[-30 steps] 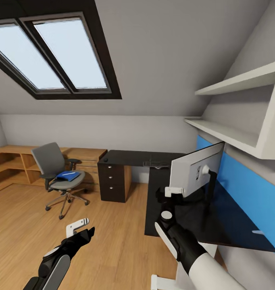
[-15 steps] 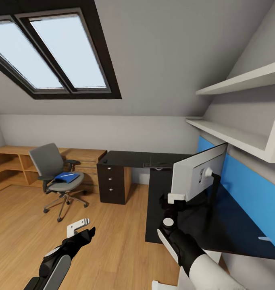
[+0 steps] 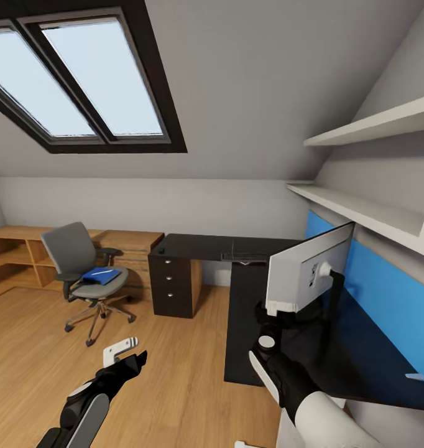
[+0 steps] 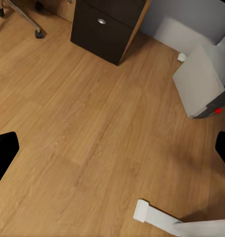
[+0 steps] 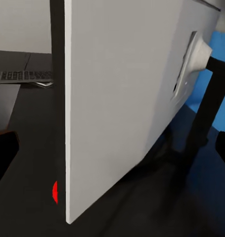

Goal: In the bedroom, organize the workspace by keeping the computer under the desk, ensuring the monitor is on the desk, placing the keyboard on the desk next to the monitor, placing the mouse on the desk next to the keyboard, moving the folder from the swivel chair onto the desk next to the mouse, stacking the notebook on top of the folder with the pen on top of the notebook, and positioning the swivel chair next to the desk.

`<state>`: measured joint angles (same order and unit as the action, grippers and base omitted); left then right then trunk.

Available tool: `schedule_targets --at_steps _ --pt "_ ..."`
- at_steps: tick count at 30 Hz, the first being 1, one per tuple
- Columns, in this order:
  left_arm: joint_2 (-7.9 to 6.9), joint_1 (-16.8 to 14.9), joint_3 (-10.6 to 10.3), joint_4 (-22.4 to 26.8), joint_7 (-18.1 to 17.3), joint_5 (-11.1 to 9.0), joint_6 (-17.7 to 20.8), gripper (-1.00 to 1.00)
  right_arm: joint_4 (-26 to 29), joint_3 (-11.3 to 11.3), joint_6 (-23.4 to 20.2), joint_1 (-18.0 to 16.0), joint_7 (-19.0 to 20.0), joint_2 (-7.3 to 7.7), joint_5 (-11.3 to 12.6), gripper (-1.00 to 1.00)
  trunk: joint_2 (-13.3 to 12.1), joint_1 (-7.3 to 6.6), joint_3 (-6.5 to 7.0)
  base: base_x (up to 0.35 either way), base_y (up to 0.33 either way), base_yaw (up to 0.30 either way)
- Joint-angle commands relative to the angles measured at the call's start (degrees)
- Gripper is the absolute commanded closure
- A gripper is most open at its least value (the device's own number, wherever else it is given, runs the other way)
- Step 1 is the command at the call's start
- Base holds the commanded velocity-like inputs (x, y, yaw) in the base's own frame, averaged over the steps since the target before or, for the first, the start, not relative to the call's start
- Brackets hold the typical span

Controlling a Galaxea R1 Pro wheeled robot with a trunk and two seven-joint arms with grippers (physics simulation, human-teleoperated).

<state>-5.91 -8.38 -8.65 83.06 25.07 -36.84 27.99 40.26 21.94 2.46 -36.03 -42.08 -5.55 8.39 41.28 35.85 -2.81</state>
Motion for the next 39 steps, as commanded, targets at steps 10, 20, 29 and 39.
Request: schedule_targets --at_steps 10,20,29,39 --pt "-0.06 -0.06 -0.06 0.07 0.59 -0.61 0.05 -1.00 1.13 -3.38 1.41 -0.09 -0.43 0.54 0.56 -1.00 0.09 0.04 -0.11 0.119 0.000 0.000" --pt "-0.06 -0.06 -0.05 0.05 0.59 -0.76 0.05 -1.00 3.09 -3.56 1.58 -0.08 -0.46 0.54 0.41 -1.00 0.09 0.04 -0.11 0.035 0.000 0.000" --pt "-0.06 -0.06 -0.05 0.05 0.59 -0.77 0.05 -1.00 3.15 -3.57 1.58 -0.06 -0.46 0.62 0.40 -1.00 0.09 0.04 -0.11 0.004 0.000 0.000" --pt "-0.06 -0.06 -0.05 0.03 0.59 -0.77 0.05 -1.00 3.24 -3.57 1.58 -0.06 -0.46 0.63 0.40 -1.00 0.09 0.04 -0.11 0.123 0.023 0.000"
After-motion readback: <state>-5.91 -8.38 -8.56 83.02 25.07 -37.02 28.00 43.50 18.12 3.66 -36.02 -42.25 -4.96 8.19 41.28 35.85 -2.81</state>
